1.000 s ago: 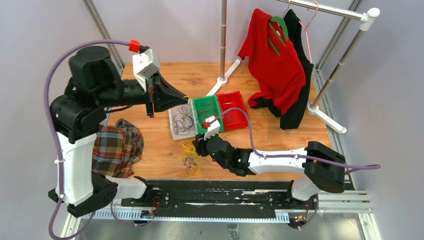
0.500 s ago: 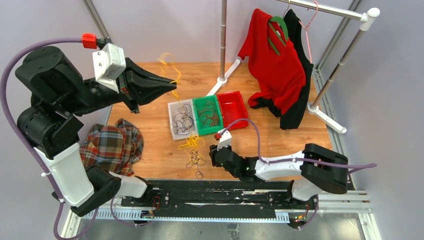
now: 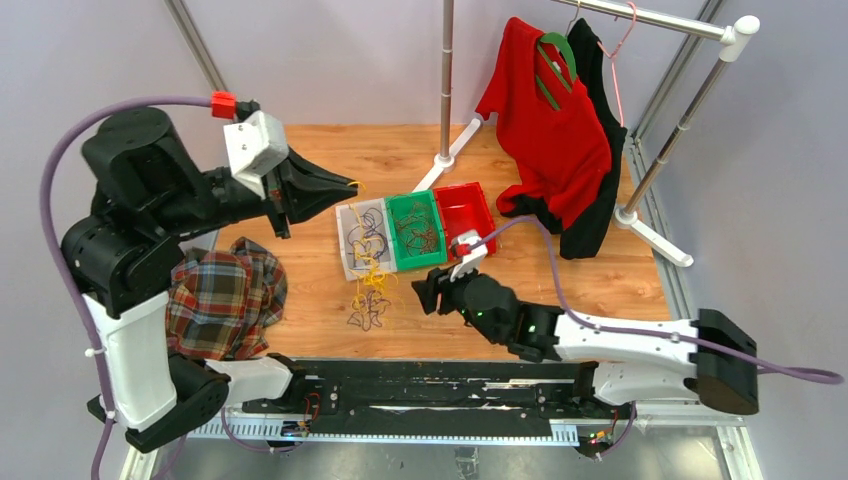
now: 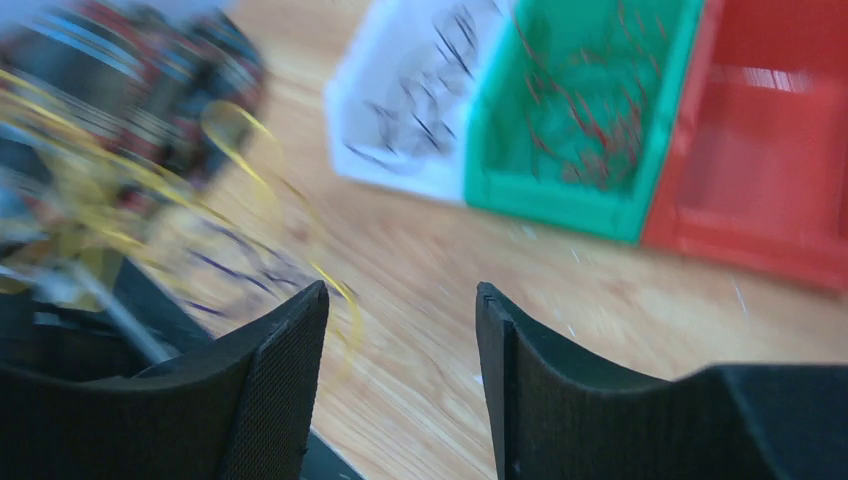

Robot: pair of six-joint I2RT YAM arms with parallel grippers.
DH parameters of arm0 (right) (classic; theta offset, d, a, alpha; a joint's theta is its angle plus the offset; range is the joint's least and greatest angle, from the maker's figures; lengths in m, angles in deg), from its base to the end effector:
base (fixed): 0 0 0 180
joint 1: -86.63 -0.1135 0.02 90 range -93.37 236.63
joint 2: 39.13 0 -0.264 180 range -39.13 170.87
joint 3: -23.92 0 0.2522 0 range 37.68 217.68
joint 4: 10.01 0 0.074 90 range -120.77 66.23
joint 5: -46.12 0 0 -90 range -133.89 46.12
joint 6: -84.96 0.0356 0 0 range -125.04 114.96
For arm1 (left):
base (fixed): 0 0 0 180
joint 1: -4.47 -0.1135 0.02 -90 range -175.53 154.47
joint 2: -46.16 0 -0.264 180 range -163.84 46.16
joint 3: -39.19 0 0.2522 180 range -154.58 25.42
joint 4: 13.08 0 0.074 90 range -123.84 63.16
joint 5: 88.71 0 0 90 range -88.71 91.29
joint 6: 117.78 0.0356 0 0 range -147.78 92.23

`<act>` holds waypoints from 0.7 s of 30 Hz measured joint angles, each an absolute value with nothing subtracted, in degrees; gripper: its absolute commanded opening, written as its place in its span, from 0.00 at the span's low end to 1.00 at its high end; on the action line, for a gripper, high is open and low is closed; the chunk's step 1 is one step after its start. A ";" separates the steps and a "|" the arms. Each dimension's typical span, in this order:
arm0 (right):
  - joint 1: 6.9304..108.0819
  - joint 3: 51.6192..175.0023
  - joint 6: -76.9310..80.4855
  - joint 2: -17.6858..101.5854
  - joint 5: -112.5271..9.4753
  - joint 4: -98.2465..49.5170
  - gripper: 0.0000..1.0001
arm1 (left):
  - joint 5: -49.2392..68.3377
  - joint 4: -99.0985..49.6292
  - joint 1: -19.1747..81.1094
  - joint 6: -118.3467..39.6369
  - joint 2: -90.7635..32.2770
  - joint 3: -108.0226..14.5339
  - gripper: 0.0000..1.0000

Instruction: Untangle the cables

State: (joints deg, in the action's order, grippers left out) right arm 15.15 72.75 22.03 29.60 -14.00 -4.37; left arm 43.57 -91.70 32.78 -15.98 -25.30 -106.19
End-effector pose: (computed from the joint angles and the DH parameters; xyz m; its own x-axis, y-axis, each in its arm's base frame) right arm 0.1004 0.2438 0.2478 -0.3740 0.1257 -0.9189 -0.5599 0.7592 0.3318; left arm 0.0819 -0.0713 0.5979 0.1219 0.1062 -0.9868 0.9360 0.3184 0.1498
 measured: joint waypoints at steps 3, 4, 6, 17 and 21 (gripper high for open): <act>15.13 78.34 18.43 24.57 -17.27 -5.35 0.56 | 43.00 -91.81 32.78 -14.78 -24.49 -102.78 0.00; 15.08 80.42 17.01 23.39 -18.87 -5.40 0.55 | 42.76 -91.83 32.78 -14.41 -24.42 -101.57 0.00; 14.98 83.89 14.64 22.54 -22.34 -5.38 0.55 | 42.50 -91.92 32.78 -14.15 -24.40 -100.09 0.00; 14.91 92.37 10.34 32.33 -38.63 -6.34 0.45 | 42.26 -92.11 32.78 -13.78 -23.48 -98.91 0.00; 14.91 92.37 10.32 34.56 -38.93 -6.08 0.36 | 42.63 -92.11 32.78 -13.86 -23.35 -99.28 0.00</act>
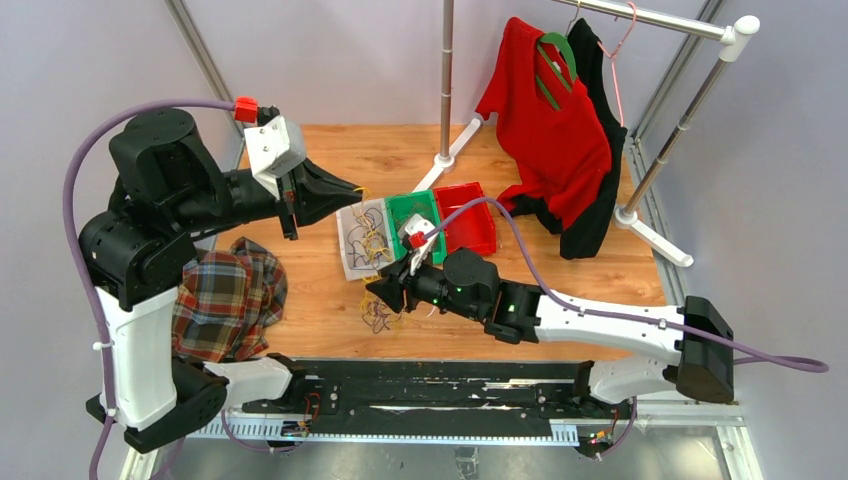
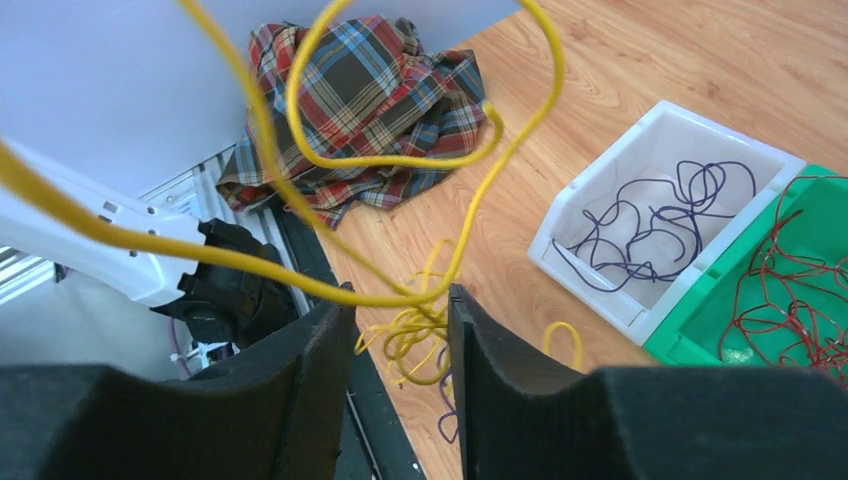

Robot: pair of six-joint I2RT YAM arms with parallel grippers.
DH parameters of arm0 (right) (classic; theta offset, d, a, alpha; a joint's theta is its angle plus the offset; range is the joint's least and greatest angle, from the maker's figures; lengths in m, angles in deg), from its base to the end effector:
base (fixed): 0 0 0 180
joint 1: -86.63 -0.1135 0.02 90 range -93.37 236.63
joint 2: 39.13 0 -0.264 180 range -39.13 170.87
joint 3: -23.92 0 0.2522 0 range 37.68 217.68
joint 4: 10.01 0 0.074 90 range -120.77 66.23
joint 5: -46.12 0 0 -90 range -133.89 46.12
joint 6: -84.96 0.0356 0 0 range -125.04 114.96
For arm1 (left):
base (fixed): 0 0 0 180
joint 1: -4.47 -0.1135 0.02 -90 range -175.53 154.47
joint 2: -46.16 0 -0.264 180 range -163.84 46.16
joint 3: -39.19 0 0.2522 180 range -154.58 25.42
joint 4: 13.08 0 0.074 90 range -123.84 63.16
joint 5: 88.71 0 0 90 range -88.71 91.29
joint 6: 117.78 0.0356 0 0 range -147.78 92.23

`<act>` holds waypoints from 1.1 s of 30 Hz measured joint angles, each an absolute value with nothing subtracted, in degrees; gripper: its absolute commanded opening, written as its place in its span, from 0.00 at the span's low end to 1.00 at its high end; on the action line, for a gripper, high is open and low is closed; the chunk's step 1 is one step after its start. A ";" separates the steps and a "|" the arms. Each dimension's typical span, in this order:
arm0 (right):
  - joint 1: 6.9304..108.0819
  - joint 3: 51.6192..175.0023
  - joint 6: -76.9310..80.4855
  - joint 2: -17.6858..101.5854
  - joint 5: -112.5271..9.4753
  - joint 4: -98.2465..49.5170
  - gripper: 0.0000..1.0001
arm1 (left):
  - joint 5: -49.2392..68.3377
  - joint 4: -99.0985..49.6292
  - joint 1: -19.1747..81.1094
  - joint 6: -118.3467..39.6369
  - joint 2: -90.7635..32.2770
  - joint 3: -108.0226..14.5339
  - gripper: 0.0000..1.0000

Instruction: Untangle the cables

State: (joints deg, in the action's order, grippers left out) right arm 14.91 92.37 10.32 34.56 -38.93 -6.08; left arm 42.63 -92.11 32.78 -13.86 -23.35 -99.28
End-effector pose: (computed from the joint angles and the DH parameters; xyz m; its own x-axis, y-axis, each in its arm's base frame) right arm 0.0990 0.2900 0.3413 -0.2503 0.0835 -0.9646 -0.8842 0.3861 0.2629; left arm 0.0921 -0.0763 0.5786 0.0740 0.1653 -0.9835 0.9384 0.3223 0.1248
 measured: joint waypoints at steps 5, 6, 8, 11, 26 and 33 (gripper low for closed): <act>14.93 93.90 10.36 37.38 -38.26 -4.63 0.25 | 43.33 -92.11 32.78 -14.54 -23.70 -100.07 0.00; 14.93 94.54 10.38 38.32 -38.17 -4.11 0.23 | 43.46 -92.09 32.78 -14.69 -23.83 -100.31 0.00; 14.93 95.39 10.58 40.22 -37.99 -2.93 0.18 | 43.70 -92.09 32.78 -14.91 -23.99 -100.66 0.00; 14.95 95.41 11.10 42.65 -37.67 -1.44 0.08 | 43.79 -92.29 32.78 -15.17 -24.25 -101.31 0.00; 15.15 83.72 18.84 45.82 -33.14 15.87 0.02 | 41.91 -100.81 32.78 -16.46 -29.98 -110.62 0.00; 15.15 78.58 21.92 45.53 -32.81 21.31 0.19 | 39.90 -102.78 32.78 -16.09 -30.74 -111.94 0.00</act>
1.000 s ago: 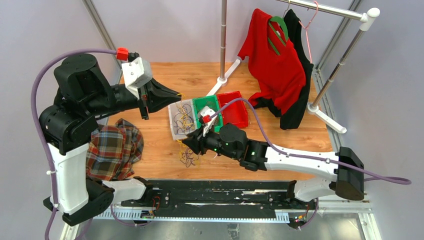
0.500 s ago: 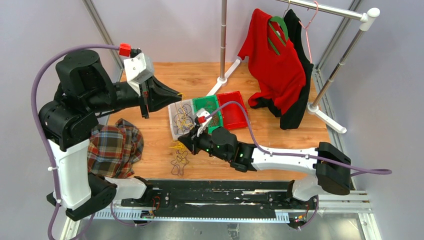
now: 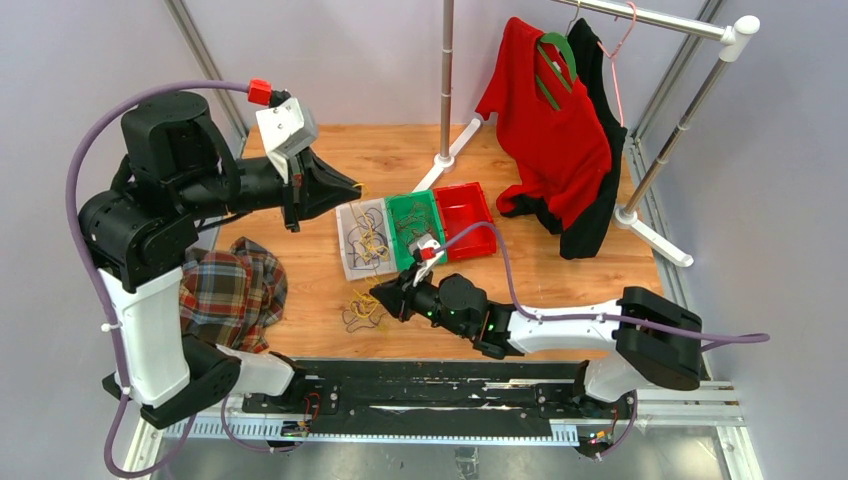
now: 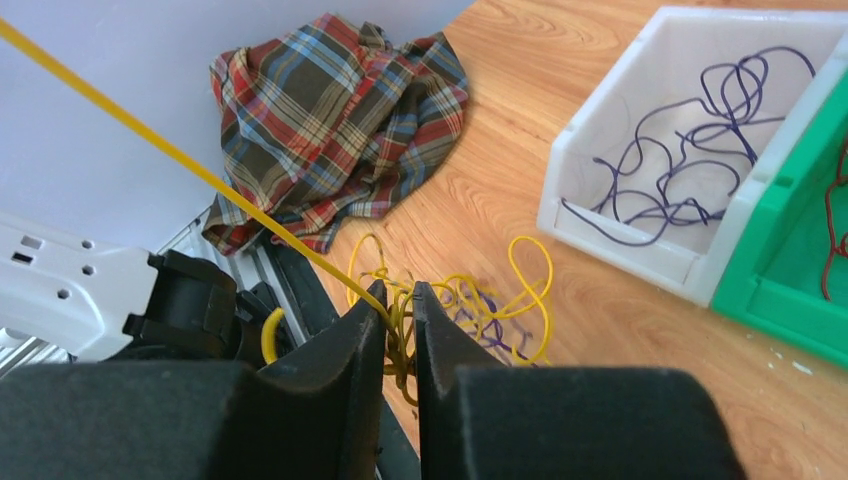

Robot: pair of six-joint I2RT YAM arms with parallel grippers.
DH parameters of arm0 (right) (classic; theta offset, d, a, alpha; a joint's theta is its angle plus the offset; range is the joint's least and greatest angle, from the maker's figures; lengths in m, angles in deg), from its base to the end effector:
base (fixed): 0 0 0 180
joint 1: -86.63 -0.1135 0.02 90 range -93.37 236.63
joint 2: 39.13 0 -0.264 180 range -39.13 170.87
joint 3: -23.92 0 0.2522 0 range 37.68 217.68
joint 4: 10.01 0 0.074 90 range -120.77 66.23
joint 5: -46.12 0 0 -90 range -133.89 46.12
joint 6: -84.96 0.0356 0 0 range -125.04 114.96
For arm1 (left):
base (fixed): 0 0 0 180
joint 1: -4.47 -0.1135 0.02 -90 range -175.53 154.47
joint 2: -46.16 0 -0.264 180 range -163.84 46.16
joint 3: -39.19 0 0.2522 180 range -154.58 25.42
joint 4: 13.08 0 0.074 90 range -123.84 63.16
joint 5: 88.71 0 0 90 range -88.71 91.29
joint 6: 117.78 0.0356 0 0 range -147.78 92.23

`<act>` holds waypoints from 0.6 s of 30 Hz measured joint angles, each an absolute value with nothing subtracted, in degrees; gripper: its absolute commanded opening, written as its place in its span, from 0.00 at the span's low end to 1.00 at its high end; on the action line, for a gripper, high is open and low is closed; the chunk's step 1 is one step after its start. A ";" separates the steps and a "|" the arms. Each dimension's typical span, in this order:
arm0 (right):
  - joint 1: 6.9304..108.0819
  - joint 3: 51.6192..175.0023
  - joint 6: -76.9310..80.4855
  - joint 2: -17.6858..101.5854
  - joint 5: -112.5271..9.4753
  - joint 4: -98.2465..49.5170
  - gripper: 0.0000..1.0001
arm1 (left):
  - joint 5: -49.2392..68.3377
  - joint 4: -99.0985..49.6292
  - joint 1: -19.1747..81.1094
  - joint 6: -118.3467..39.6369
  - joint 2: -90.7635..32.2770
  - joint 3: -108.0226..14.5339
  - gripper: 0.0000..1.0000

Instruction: Untangle the cables

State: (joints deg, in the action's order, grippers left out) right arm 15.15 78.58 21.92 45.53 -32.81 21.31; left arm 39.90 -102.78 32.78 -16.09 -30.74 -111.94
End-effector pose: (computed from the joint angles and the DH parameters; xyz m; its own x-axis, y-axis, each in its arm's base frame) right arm 0.1090 0.3039 0.2528 -0.3877 0.2433 -0.8891 -0.7784 0.4302 0.4572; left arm 0.1011 -0.0797 0.5862 -0.0476 0.2055 -0.9775 0.9290 0.3688 0.0323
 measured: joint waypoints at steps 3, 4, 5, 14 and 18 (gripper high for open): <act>15.17 76.99 22.34 43.91 -32.84 20.46 0.31 | 39.37 -102.41 32.78 -15.50 -30.02 -111.15 0.00; 15.17 76.57 22.51 43.22 -32.81 19.56 0.35 | 39.37 -101.38 32.78 -15.13 -29.63 -110.73 0.00; 15.17 76.22 22.62 42.38 -32.86 18.10 0.39 | 39.37 -100.55 32.78 -14.87 -29.25 -110.38 0.00; 15.94 76.68 21.18 34.49 -32.84 4.02 0.41 | 38.11 -93.99 32.78 -10.41 -22.94 -101.27 0.00; 15.96 76.29 20.52 33.71 -32.11 3.06 0.42 | 36.86 -93.69 32.78 -8.81 -22.19 -100.18 0.00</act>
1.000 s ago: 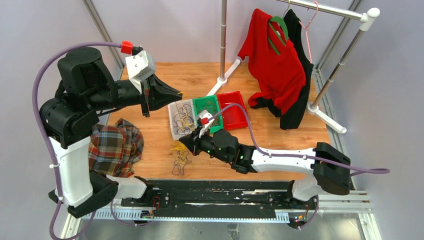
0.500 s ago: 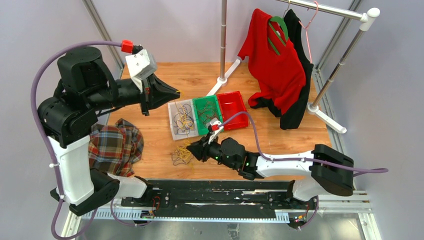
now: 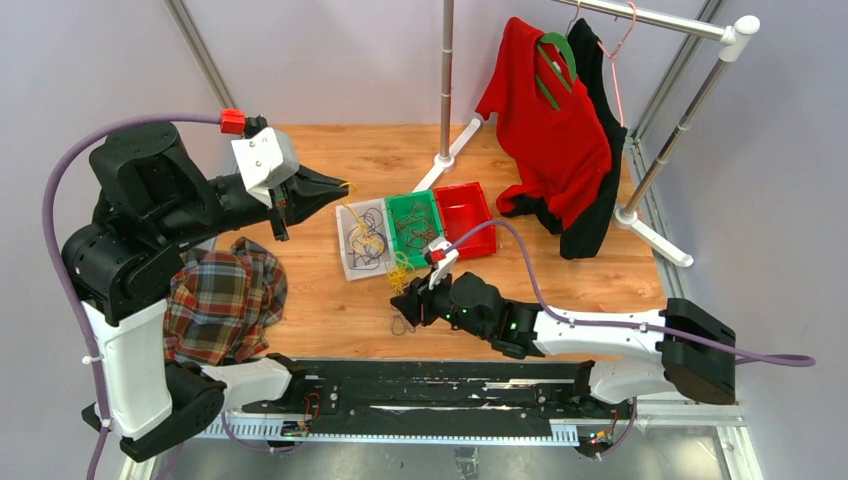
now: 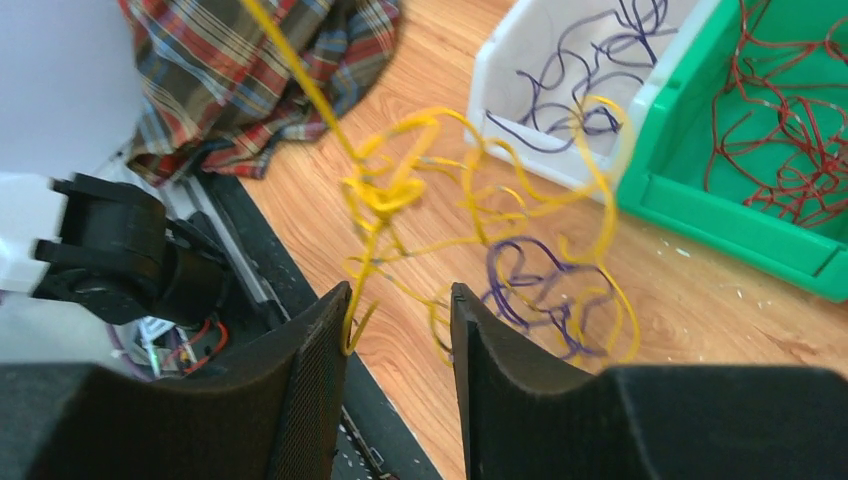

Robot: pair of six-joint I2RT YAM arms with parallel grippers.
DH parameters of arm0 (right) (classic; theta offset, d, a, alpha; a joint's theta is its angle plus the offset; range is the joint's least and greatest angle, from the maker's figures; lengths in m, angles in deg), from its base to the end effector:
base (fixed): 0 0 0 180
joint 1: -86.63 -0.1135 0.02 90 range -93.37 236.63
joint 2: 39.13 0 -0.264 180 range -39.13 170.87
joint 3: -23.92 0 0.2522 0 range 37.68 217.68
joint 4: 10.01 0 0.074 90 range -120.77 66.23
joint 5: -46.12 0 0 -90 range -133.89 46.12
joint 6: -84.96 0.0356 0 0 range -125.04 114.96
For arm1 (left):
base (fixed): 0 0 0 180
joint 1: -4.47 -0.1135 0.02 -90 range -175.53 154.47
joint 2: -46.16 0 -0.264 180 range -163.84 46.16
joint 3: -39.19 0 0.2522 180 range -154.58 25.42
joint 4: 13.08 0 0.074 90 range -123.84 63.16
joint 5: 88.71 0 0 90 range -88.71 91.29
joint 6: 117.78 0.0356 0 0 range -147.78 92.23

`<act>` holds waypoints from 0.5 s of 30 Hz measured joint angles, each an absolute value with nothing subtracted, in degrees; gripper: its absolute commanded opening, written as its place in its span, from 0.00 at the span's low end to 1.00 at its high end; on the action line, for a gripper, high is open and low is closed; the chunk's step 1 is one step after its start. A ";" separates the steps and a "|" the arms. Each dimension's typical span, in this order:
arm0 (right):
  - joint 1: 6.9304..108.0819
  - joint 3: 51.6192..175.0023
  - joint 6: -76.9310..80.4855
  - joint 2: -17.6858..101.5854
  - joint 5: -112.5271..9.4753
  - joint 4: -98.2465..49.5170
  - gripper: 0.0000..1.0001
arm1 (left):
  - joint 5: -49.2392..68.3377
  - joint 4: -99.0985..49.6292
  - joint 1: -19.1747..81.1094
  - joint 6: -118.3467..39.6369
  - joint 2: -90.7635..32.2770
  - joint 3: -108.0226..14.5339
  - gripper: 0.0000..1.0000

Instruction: Untangle the cables

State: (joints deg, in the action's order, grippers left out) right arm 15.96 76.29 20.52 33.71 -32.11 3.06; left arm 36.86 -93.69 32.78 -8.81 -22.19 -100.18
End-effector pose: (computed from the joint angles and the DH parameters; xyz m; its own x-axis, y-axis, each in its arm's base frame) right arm 0.1016 0.2678 0.2635 -0.4081 0.1125 -0.9060 -0.7546 0.5170 0.4042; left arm 0.0836 -0.0686 0.5802 0.1508 0.2191 -0.9640 0.8900 0.3943 0.2289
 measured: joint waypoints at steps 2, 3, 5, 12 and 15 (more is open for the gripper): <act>15.96 76.22 20.39 35.04 -31.66 2.36 0.42 | 36.77 -93.47 32.78 -8.57 -22.19 -100.20 0.00; 15.96 76.24 20.26 36.20 -31.57 2.03 0.42 | 36.75 -93.36 32.78 -8.44 -22.22 -100.20 0.00; 15.96 76.53 19.98 39.30 -31.26 1.05 0.42 | 36.58 -93.32 32.78 -8.16 -22.24 -100.22 0.00; 15.96 83.02 19.63 55.70 -31.20 -2.78 0.40 | 35.29 -92.88 32.78 -6.93 -21.10 -98.19 0.00; 15.94 84.64 19.54 58.41 -31.18 -2.58 0.39 | 34.48 -92.88 32.78 -6.39 -19.68 -95.98 0.00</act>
State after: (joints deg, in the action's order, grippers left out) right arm 15.94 84.64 19.54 58.41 -31.18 -2.58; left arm 34.48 -92.88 32.78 -6.39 -19.68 -95.98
